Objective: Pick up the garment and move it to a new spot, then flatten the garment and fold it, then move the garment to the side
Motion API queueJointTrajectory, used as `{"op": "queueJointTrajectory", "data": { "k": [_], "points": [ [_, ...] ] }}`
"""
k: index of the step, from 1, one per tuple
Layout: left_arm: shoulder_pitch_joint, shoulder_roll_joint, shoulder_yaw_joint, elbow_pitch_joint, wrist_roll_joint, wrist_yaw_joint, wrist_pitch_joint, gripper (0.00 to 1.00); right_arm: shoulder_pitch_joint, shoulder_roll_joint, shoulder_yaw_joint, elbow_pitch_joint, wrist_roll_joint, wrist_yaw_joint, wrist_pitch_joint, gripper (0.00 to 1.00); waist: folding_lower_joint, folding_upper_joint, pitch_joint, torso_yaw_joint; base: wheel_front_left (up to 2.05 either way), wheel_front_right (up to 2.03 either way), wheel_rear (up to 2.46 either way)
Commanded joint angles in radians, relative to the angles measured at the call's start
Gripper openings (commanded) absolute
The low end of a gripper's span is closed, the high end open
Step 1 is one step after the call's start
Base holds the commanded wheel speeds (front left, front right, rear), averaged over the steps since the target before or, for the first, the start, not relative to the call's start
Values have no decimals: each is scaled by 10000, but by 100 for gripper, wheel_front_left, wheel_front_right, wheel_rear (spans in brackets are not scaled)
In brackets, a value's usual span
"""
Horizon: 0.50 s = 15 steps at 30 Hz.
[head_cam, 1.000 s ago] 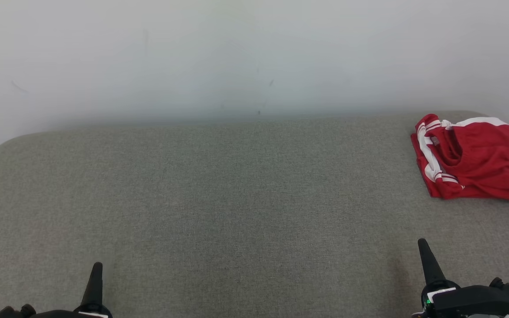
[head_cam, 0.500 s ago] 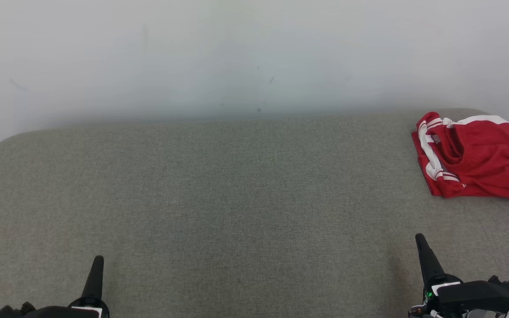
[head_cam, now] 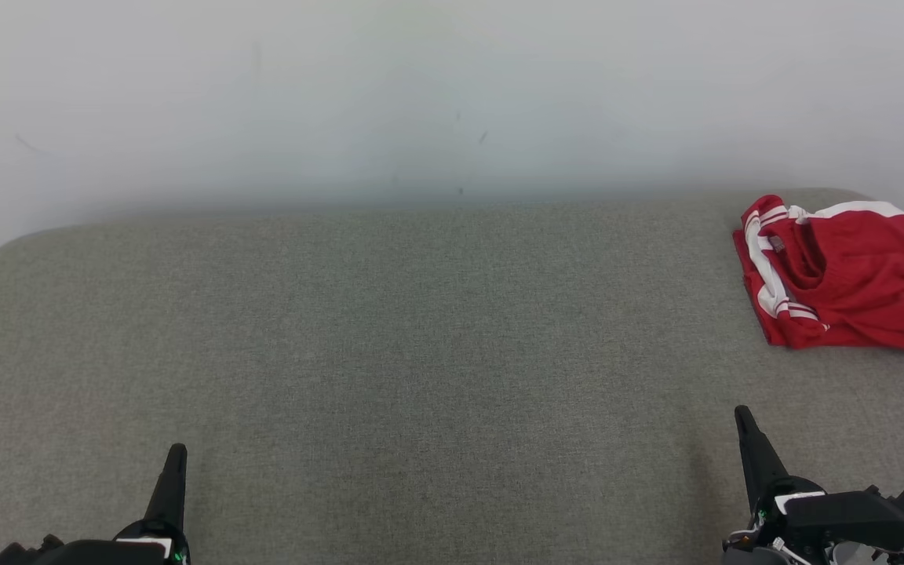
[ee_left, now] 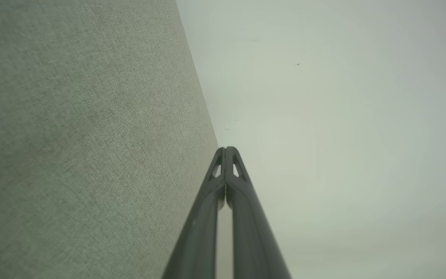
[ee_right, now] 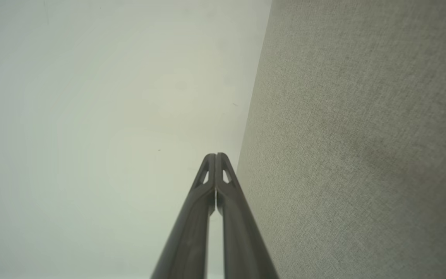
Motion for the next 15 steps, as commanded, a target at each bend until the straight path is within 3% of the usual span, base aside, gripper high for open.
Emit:
{"op": "queueJointTrajectory", "data": {
  "k": [1, 15],
  "points": [
    [-146, -17, 46, -20, -204, -58, 43, 0, -114, 24, 13, -15, 177, -17, 37, 0, -1, 0, 5, 1, 0, 0, 0],
    [-311, -185, 208, 120, -1225, -250, 232, 0, -268, 50, 19, 66, 1277, -20, 225, 0, -1, 0, 93, 7, 0, 0, 0]
  ]
}}
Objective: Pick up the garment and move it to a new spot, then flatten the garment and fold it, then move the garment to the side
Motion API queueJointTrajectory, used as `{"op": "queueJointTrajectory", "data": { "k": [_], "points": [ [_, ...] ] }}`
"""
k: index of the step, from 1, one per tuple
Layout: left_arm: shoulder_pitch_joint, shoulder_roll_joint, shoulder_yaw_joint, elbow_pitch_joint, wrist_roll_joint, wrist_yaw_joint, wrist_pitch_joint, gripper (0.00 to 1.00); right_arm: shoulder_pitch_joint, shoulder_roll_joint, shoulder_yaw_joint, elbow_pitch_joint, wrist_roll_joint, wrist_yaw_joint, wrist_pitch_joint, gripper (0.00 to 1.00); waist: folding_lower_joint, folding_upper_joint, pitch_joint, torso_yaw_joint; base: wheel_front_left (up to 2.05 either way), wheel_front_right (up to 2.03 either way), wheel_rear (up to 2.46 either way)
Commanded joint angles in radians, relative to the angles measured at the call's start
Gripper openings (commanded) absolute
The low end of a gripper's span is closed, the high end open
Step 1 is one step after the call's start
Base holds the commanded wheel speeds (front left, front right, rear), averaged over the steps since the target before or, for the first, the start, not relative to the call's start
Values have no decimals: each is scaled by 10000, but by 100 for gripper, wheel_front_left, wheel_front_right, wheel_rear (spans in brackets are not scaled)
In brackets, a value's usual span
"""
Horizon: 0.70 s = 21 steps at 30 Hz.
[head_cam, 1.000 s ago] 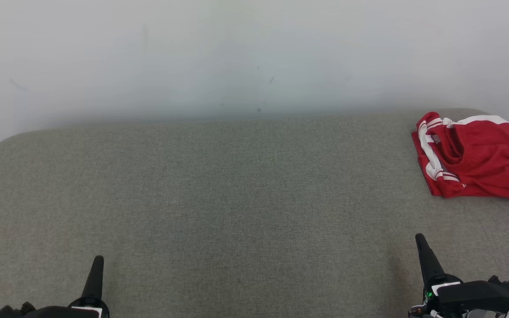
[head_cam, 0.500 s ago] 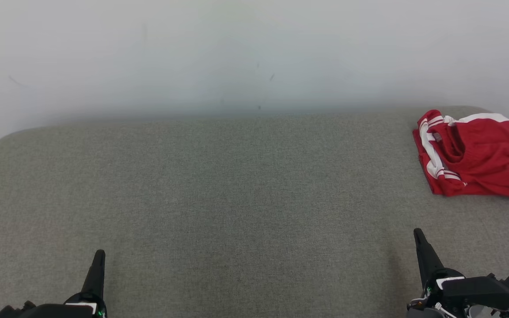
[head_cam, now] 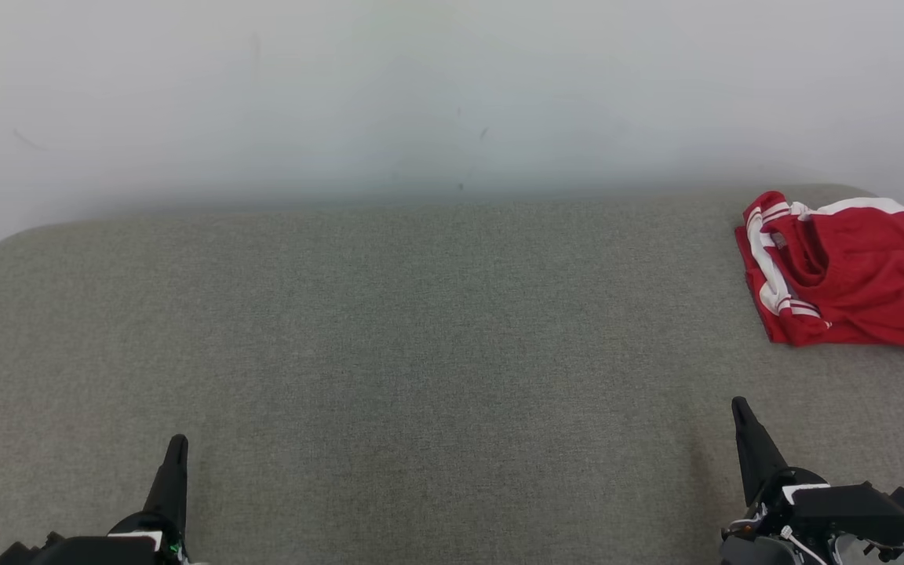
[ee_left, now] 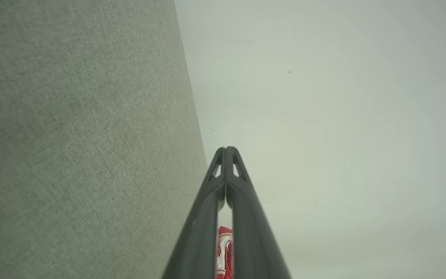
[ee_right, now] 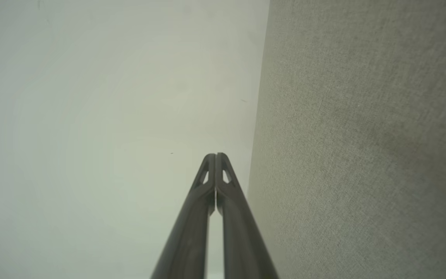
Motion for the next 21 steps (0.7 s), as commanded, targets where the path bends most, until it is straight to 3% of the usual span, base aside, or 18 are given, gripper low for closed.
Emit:
{"op": "queueJointTrajectory", "data": {
  "k": [1, 21],
  "points": [
    [-146, -54, 65, 37, -262, -55, 68, 0, -89, 40, 18, 10, 238, -20, 64, 0, 1, 0, 12, 1, 0, 0, 0],
    [-200, -99, 103, 65, -535, -102, 116, 0, -138, 46, 21, 36, 540, -21, 106, 0, 1, 0, 43, 3, 0, 0, 0]
  ]
}}
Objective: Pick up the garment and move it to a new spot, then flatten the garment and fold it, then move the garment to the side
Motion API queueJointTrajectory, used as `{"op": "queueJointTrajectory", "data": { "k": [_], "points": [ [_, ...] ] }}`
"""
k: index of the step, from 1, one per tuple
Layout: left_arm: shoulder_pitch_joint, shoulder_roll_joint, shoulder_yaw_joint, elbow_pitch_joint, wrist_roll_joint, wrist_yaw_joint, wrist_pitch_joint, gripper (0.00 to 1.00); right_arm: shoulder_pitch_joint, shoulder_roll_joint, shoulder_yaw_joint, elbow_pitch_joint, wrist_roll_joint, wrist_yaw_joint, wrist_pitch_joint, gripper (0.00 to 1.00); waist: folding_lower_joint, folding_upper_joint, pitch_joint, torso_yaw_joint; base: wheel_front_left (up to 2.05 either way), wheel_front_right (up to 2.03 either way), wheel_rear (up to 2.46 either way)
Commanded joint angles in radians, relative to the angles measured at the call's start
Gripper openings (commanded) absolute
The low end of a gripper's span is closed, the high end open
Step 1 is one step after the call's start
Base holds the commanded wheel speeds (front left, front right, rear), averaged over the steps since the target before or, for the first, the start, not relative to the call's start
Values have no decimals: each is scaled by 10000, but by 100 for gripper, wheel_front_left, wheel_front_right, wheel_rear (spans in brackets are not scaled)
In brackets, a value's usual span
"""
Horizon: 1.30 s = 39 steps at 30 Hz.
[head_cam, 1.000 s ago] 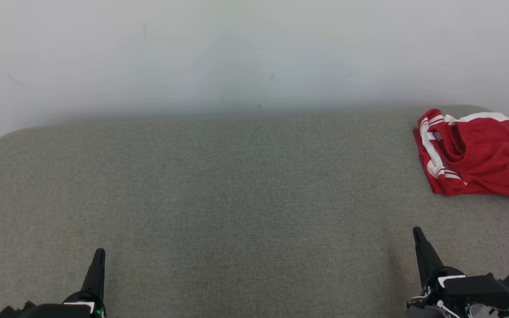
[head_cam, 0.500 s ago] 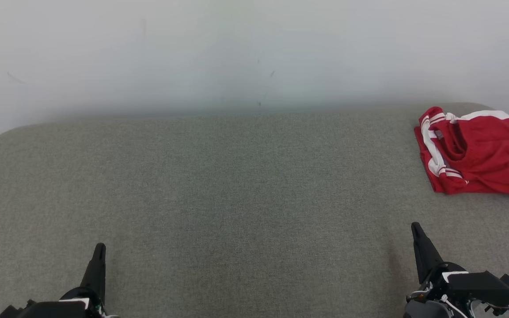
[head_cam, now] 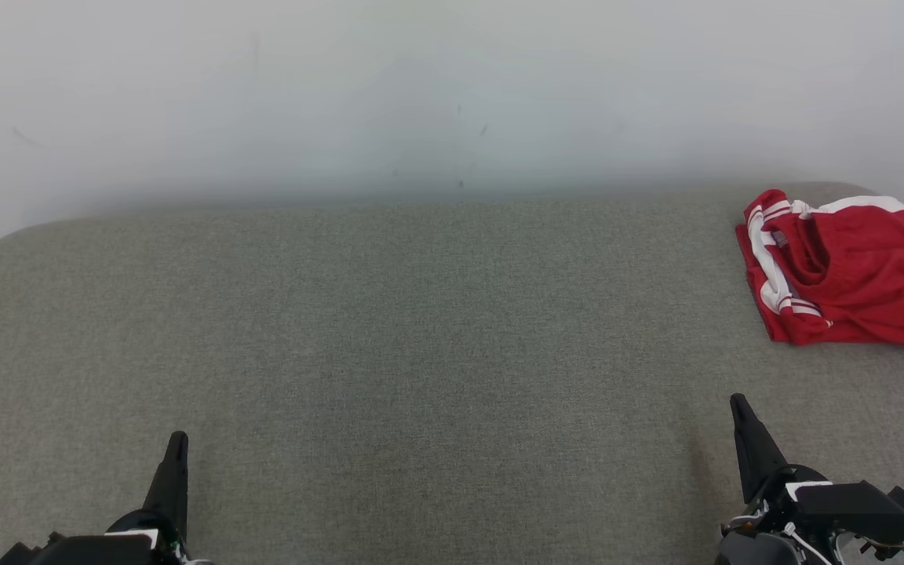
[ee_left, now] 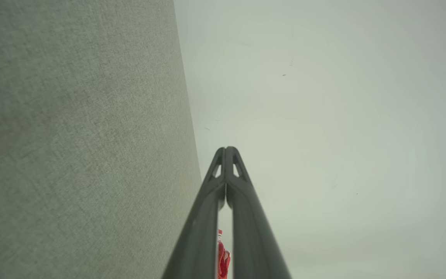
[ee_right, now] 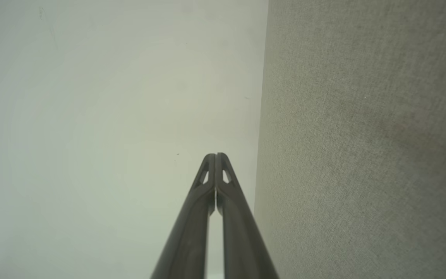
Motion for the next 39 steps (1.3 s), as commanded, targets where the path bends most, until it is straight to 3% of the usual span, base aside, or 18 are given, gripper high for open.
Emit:
{"op": "queueJointTrajectory", "data": {
  "k": [1, 39],
  "points": [
    [-103, -17, 24, 11, -52, -14, 12, 0, -58, 37, 19, 6, 17, -21, 17, 0, 0, -1, -1, 0, 0, 0, 0],
    [-100, -17, 22, 7, -57, -14, 7, 0, -55, 35, 20, 6, 19, -21, 15, 0, 0, -1, 0, 0, 0, 0, 0]
  ]
}}
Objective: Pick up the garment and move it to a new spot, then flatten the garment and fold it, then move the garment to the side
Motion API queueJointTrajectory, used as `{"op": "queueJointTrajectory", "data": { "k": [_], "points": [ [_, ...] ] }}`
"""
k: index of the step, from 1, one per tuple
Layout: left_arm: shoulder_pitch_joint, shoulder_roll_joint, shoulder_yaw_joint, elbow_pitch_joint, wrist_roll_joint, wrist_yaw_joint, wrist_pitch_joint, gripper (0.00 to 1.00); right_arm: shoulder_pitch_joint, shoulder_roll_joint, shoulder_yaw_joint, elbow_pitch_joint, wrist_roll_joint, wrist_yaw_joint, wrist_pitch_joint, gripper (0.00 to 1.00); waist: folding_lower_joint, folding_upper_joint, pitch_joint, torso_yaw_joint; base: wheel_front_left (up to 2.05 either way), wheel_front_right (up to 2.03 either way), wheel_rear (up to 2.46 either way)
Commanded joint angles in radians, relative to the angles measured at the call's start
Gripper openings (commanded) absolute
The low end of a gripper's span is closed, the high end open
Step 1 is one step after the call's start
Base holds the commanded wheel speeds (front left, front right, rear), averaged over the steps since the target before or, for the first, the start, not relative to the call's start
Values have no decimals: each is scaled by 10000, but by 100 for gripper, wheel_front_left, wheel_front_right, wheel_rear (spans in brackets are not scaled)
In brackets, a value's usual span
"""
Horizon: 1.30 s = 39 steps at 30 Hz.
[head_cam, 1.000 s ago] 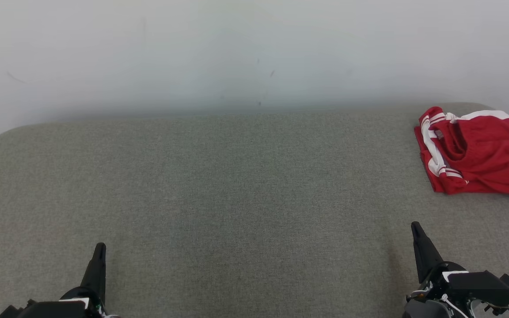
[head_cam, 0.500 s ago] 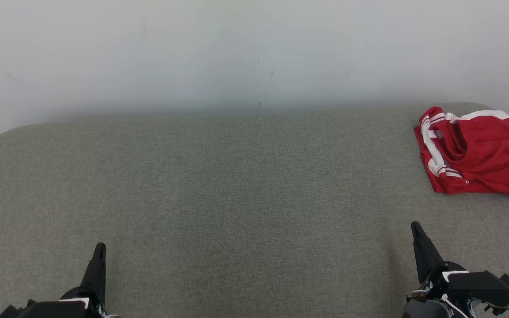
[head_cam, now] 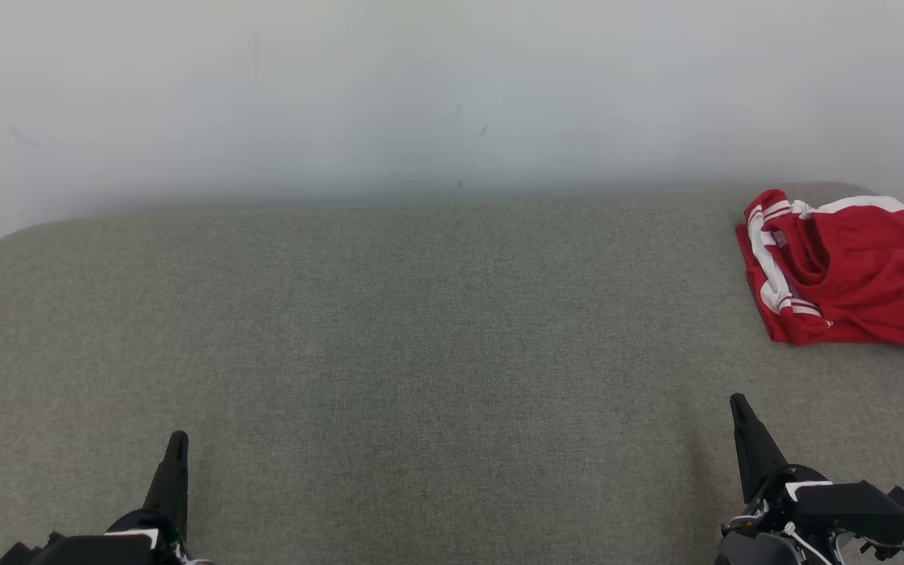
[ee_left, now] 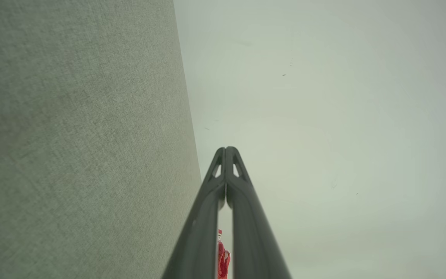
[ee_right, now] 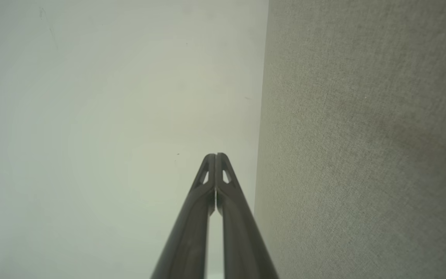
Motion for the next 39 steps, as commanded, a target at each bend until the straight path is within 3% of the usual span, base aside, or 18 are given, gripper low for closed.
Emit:
{"op": "queueJointTrajectory", "data": {
  "k": [1, 39],
  "points": [
    [-97, -15, 25, 5, -57, -14, 7, 0, -52, 33, 20, 9, 19, -21, 15, 0, 0, 0, 0, 0, 0, 0, 0],
    [-96, -14, 23, 1, -58, -14, 4, 0, -51, 34, 22, 5, 20, -21, 13, 0, 0, 0, 0, 0, 0, 0, 0]
  ]
}}
